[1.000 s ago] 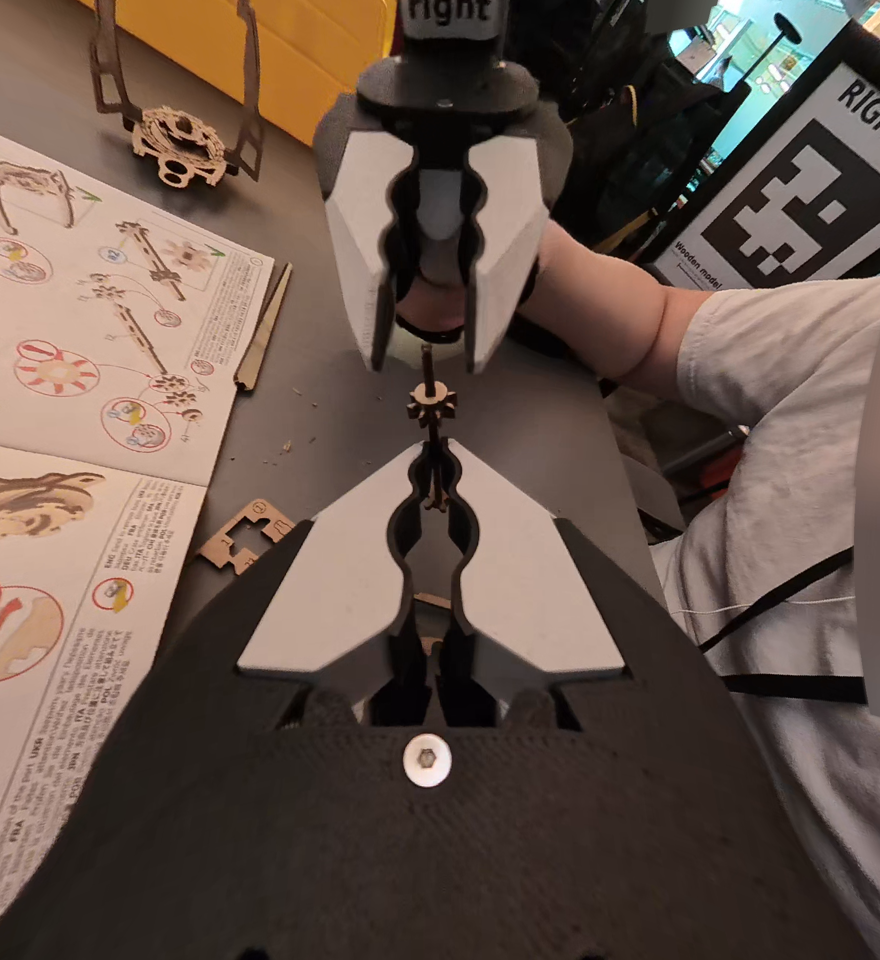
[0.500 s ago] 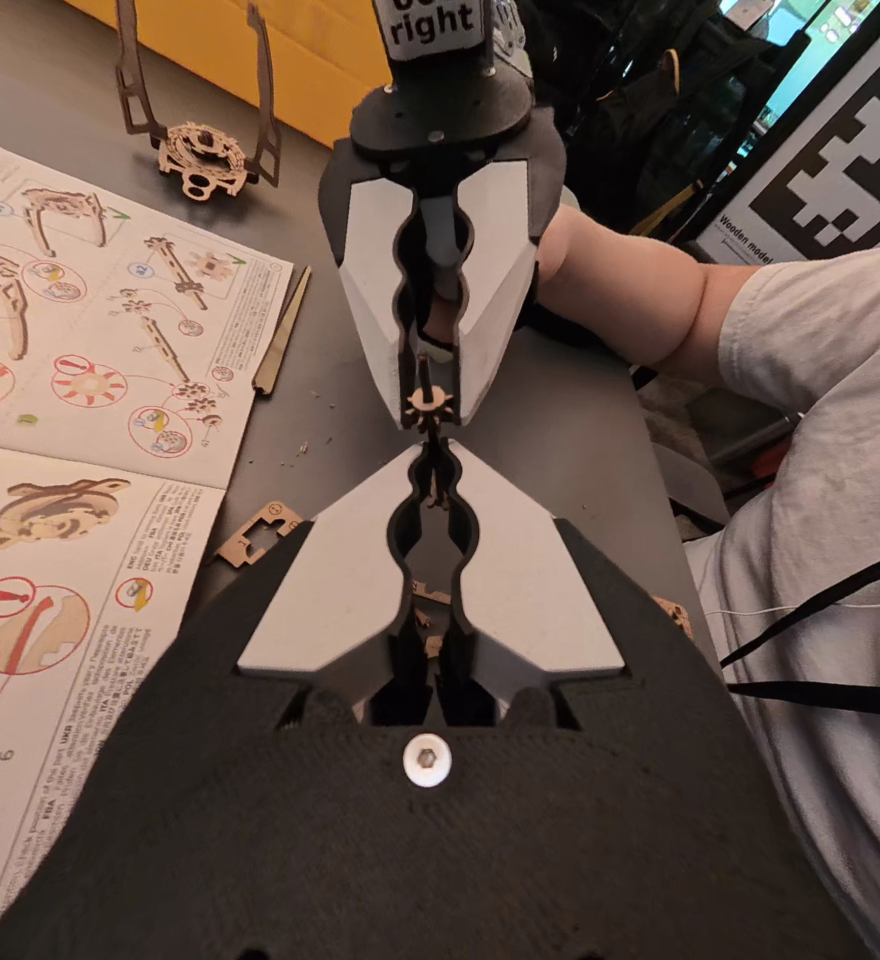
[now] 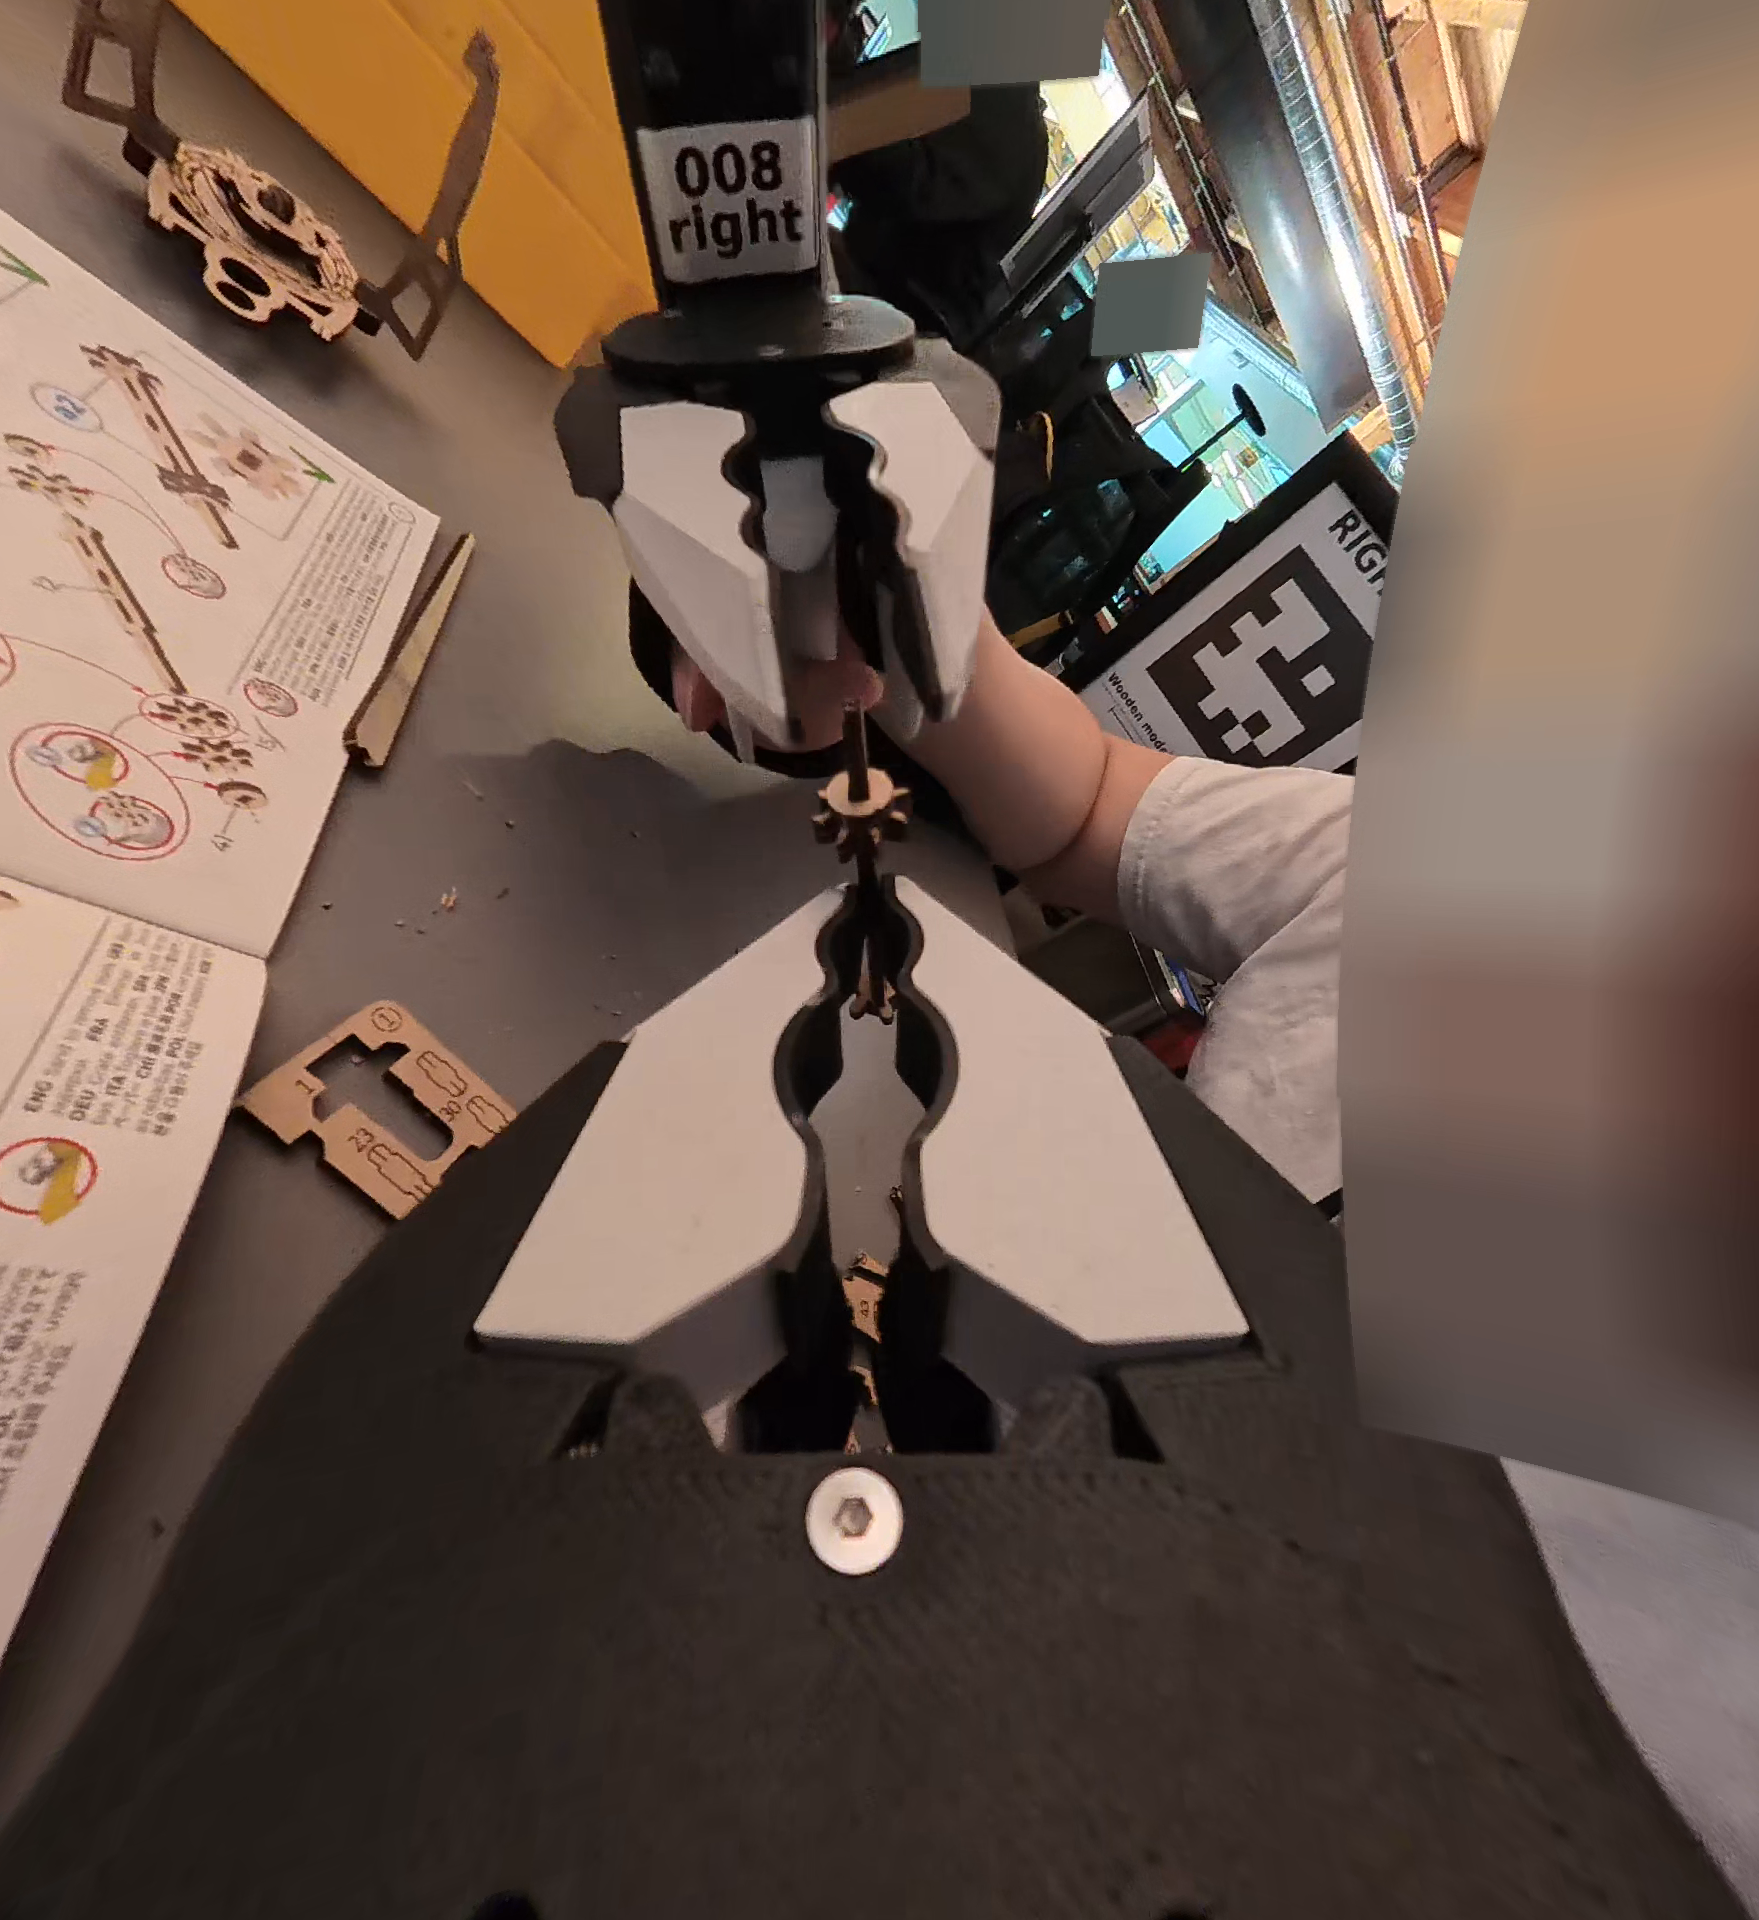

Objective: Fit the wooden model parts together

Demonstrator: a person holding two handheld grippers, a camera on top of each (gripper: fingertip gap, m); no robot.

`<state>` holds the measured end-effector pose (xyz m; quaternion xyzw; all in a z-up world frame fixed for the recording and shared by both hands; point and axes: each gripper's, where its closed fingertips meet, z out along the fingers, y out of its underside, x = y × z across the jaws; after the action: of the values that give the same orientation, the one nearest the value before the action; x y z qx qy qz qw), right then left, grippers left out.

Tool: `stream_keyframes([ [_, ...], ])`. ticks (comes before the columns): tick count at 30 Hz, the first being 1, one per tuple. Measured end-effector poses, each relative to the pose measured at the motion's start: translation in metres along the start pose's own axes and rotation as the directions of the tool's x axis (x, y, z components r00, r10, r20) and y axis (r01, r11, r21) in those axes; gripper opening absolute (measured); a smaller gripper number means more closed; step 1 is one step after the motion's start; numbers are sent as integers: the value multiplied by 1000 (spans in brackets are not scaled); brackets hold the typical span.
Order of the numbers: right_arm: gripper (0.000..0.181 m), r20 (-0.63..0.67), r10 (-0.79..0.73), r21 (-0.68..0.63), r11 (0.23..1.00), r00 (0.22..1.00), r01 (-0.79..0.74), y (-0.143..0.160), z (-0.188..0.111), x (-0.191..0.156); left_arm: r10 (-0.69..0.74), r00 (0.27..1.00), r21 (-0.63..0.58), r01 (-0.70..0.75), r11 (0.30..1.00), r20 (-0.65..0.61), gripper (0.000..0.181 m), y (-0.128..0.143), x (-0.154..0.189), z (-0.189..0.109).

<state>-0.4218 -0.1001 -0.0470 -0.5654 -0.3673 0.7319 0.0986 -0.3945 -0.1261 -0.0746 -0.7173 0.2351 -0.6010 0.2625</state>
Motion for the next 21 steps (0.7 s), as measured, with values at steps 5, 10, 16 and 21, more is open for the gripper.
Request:
stream_keyframes([
  [5, 16, -46, -74, -31, 997, 996, 73, 4, 2, 3, 127, 980, -73, -117, 990, 151, 0, 8, -20, 1],
  [10, 10, -93, -183, -111, 979, 979, 172, 14, 5, 7, 334, 906, -157, -302, 940, 259, 0, 10, -28, 2],
  [16, 2, -136, -357, -199, 924, 924, 328, 20, 3, 11, 521, 786, -264, -453, 851, 333, 0, 14, -36, 2],
  [21, 2, -150, -555, -319, 810, 818, 492, 31, 4, 16, 543, 772, -323, -447, 834, 332, 1, 22, -41, 3],
])
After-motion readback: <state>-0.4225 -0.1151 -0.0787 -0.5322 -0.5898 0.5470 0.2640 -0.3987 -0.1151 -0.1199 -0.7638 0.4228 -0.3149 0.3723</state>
